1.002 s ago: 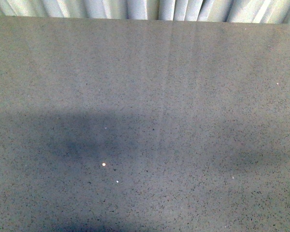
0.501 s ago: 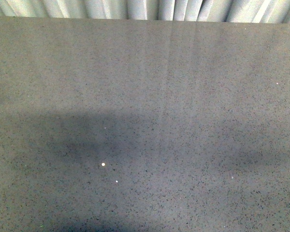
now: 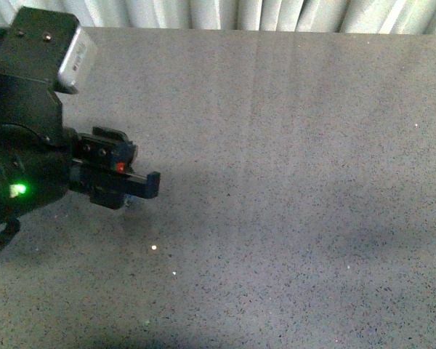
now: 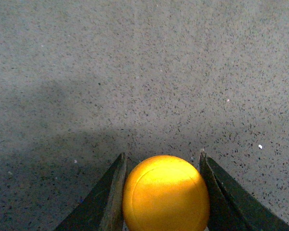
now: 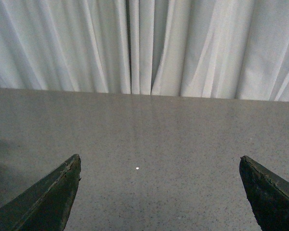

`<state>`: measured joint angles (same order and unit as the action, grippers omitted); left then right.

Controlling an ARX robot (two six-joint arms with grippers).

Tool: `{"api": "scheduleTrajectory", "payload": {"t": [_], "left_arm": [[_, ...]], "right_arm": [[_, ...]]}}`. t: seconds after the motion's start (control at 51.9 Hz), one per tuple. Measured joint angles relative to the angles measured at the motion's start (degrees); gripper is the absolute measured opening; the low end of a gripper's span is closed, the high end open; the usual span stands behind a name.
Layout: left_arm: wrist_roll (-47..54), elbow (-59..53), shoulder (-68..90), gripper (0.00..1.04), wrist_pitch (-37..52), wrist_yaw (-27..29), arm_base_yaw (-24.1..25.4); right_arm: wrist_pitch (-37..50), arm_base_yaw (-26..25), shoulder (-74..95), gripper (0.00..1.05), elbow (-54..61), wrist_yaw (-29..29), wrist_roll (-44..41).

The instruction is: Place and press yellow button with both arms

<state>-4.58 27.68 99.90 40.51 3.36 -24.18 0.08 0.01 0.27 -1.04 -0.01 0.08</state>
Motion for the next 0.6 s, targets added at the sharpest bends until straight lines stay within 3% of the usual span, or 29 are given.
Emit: {"api": "scheduleTrajectory", "payload": {"t": [0.385,0.597], "left_arm": [[-0.6,1.5,6.2,0.36,1.6,2.1,-2.5],[-1.2,1.4,2.1,0.72,-0.8,1.0,-2.1]], "right_arm": [[0.0,0.0,0.0,0.96,0.0,0.0,0.0],[0.0,0.0,0.0,0.96,0.0,0.0,0.0]]}}
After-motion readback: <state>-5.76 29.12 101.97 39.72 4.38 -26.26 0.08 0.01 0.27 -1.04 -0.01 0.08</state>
